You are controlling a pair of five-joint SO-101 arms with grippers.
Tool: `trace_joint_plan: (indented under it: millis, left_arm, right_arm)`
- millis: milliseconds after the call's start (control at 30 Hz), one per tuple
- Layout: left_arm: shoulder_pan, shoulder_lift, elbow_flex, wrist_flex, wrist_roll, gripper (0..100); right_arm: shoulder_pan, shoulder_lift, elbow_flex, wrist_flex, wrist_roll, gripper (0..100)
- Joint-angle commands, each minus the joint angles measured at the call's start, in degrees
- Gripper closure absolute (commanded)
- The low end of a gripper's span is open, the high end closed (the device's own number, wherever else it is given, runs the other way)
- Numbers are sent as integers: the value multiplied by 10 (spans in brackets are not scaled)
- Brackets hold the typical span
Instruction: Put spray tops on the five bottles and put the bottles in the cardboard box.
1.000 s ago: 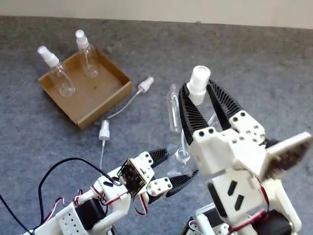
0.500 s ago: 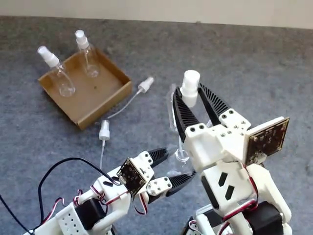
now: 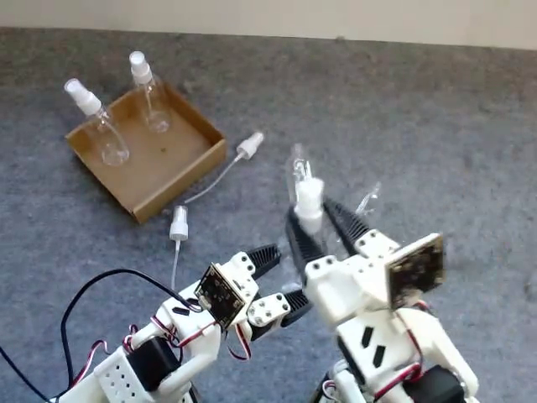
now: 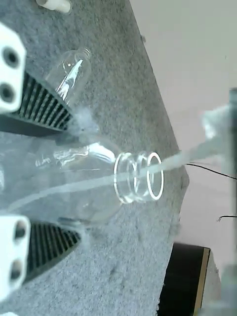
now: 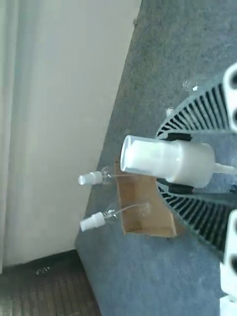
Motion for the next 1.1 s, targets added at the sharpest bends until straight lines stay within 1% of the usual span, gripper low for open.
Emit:
trace_joint_plan:
  millis: [0,100,367,567,800,933,1067]
  left_arm:
    - [-13,-7,11,-16,7,938]
    - [-14,-7,11,-16,7,938]
    - [-14,-7,11,-16,7,938]
    - [-14,-7,11,-16,4,938]
    - [-15,-7,11,-17,4,938]
    - [-15,-7,11,-17,4,938]
    - [-15,-7,11,-17,4,938]
  right_arm:
    - [-17,-27,13,3,31,985]
    - [-17,-41,17,26,61,985]
    - [-18,-58,18,89,64,981]
    - [-18,-61,17,113,64,883]
    - [-19,-61,15,150,65,883]
    - [-19,-61,19,151,65,882]
    - [-19,-62,20,153,98,879]
